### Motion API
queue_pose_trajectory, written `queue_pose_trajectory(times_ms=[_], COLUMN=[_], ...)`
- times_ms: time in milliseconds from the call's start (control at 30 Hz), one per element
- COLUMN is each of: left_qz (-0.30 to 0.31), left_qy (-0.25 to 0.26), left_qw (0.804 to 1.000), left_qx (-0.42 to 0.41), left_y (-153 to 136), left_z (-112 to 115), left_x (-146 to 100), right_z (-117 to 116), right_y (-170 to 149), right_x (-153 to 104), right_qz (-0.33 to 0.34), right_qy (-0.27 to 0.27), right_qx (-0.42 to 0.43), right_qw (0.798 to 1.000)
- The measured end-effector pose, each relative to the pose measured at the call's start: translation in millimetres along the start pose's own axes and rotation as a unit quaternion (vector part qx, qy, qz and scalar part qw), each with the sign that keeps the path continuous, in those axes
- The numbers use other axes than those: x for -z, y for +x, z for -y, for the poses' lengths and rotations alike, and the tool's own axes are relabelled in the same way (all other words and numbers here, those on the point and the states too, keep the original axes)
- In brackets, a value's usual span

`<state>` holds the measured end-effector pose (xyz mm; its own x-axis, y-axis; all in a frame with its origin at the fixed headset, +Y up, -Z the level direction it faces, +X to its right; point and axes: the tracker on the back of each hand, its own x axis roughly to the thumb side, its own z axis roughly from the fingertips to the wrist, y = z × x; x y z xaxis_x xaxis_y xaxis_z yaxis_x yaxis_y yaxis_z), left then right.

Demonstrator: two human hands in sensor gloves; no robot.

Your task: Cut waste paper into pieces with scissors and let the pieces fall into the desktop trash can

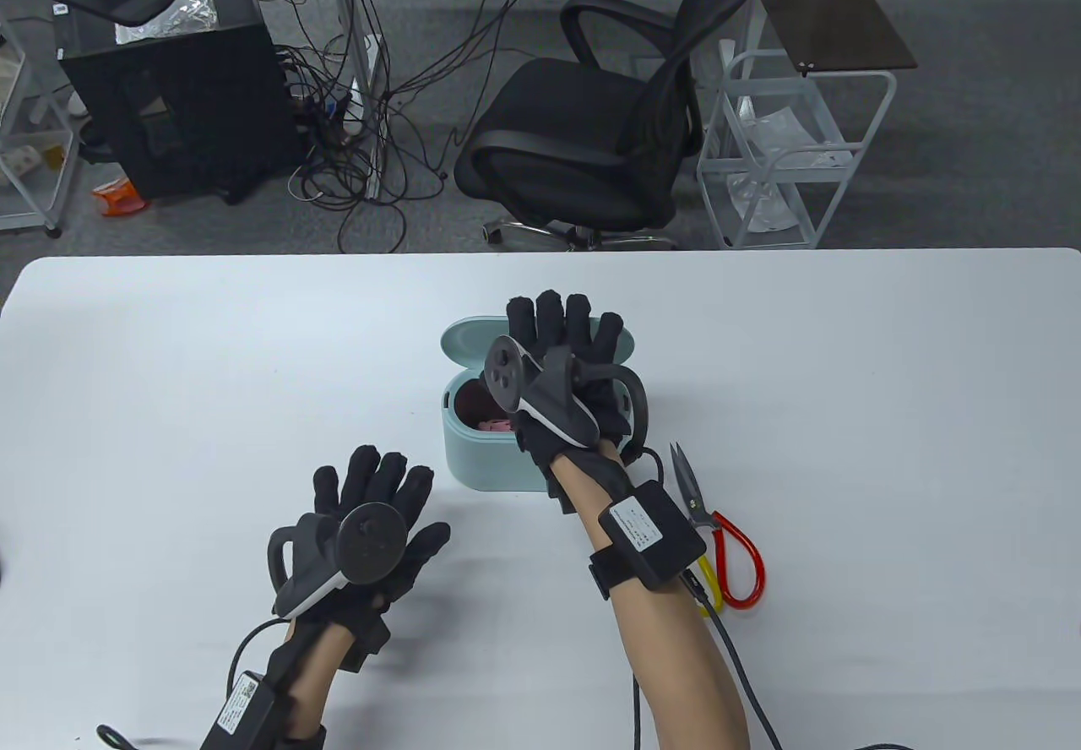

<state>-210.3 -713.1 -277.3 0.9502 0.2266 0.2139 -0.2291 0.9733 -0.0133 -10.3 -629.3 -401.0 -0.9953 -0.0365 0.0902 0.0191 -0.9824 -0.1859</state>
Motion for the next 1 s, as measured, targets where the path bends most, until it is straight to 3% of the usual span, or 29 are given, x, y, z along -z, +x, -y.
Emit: queue_pose_trajectory(times_ms=[233, 367, 533, 1000], left_qz=[-0.013, -0.018, -0.019, -0.018], left_qy=[-0.014, -0.022, -0.022, -0.023], left_qw=[1.0, 1.0, 1.0, 1.0], left_qx=[-0.007, -0.008, -0.009, -0.01], left_y=[-4, -7, -6, -5], left_z=[4, 6, 7, 8], left_x=[2, 4, 4, 4], right_z=[0, -11, -31, -77], right_y=[1, -1, -1, 6], right_x=[-18, -30, -44, -78], right_qz=[0.048, 0.077, 0.114, 0.126], right_qy=[-0.032, -0.05, -0.028, -0.033], right_qx=[-0.037, -0.041, 0.004, -0.031], right_qw=[0.998, 0.995, 0.993, 0.991])
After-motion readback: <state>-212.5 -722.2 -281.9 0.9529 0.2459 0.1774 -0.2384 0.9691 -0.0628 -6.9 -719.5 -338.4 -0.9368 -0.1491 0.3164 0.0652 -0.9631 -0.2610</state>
